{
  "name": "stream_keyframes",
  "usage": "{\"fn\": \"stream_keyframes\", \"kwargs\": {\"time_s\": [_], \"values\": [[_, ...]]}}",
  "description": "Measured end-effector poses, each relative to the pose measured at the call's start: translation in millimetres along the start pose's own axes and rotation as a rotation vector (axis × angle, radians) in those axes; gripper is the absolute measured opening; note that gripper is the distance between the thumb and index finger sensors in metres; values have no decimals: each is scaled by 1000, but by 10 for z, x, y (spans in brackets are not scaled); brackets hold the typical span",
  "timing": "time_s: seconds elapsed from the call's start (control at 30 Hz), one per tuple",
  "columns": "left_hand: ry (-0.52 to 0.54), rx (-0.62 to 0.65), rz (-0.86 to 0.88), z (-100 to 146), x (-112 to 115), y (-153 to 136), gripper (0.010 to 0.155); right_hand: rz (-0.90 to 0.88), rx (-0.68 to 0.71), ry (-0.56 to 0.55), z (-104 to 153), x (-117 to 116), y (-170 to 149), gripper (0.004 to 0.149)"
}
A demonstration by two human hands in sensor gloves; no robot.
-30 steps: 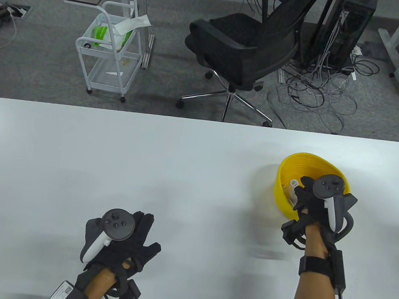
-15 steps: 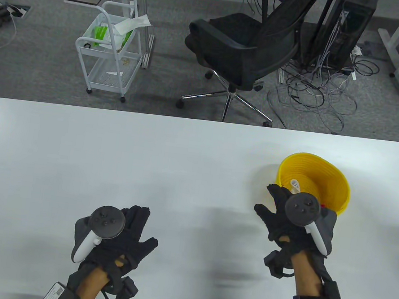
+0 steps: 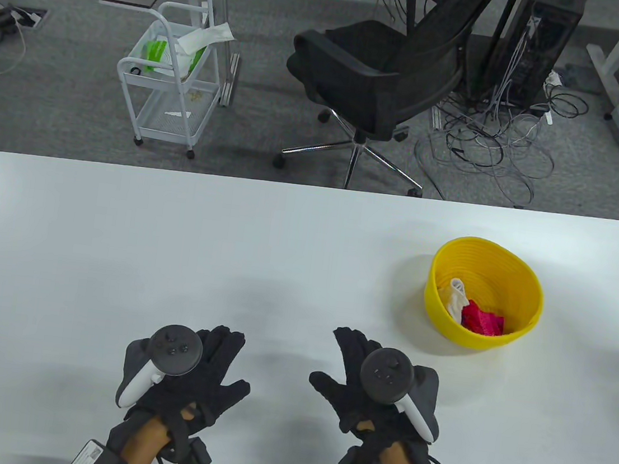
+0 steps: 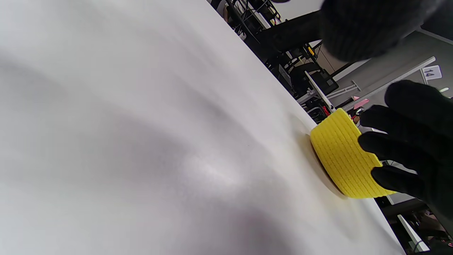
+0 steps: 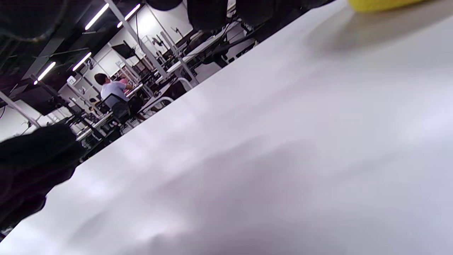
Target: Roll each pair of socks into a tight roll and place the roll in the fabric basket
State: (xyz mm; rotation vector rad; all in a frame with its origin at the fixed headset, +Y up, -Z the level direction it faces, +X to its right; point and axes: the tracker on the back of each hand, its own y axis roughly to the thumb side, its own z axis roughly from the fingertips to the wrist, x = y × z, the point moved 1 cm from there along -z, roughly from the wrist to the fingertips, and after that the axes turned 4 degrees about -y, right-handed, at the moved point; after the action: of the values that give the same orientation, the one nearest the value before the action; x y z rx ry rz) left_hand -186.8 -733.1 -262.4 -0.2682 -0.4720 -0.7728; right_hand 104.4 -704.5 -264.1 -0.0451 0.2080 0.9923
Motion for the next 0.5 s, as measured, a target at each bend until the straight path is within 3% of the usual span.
{"fn": "stream_keyframes", "kwargs": {"time_s": [0.23,0.5], "values": [[-33,-12,-37,-39,92,25,81,75,-14,78,-34,-244,-45,94],[-50,31,-64,-24,187,172,81,120,-53,90,-46,-320,-201,96]]}}
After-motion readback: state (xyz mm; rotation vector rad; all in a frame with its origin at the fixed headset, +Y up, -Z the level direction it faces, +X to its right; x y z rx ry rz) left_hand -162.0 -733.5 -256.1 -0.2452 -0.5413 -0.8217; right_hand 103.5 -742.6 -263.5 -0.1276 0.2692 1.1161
